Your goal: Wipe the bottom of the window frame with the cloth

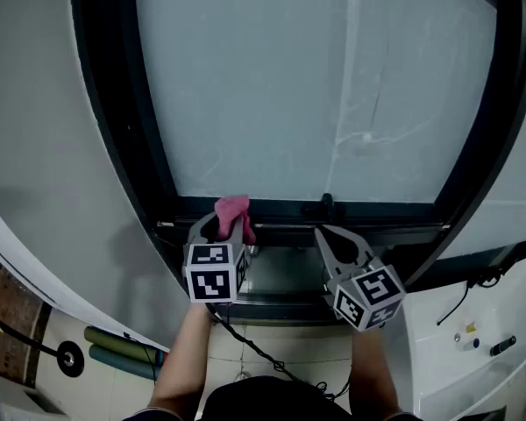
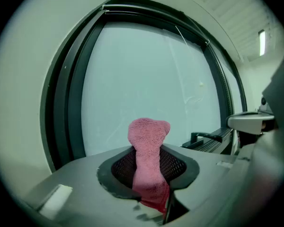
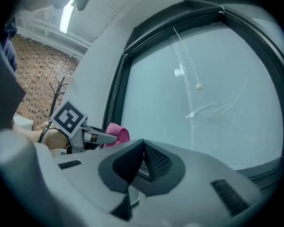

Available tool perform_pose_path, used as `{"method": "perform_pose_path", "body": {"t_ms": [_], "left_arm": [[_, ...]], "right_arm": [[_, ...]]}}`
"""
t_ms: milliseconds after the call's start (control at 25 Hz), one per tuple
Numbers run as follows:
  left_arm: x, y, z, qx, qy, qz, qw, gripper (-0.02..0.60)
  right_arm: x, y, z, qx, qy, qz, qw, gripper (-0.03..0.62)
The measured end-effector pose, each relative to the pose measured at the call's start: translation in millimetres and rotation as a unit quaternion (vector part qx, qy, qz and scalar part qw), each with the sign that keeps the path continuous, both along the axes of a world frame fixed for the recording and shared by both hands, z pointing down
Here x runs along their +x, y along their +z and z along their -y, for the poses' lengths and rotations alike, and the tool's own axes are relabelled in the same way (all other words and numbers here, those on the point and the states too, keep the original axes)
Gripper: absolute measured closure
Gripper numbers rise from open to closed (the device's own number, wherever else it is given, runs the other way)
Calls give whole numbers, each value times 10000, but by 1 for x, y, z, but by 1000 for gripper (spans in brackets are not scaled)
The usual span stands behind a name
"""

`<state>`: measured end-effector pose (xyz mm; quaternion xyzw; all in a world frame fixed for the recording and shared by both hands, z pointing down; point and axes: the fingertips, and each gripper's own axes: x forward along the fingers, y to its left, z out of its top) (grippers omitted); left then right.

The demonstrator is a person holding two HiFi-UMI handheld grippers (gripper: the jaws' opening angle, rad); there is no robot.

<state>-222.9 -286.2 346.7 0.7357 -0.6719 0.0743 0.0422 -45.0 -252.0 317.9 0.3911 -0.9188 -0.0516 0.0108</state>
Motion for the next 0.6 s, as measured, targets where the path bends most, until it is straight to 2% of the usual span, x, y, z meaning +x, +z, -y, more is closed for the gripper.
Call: {"method": "perform_pose_path", "body": {"t_ms": [280, 440, 600], "left_arm": [[-63, -1, 15, 67, -717, 181, 9972, 451], [-108, 6, 25, -15, -1382, 604, 9886, 451], [-129, 39, 40, -418, -1809, 933, 9782, 451]], "right_arm": [[-40, -6, 0, 170, -245, 162, 9994, 586], [-72, -4, 5, 195, -443, 199, 9986, 586], [-96, 0, 10, 159, -588, 187, 9980, 586]]}}
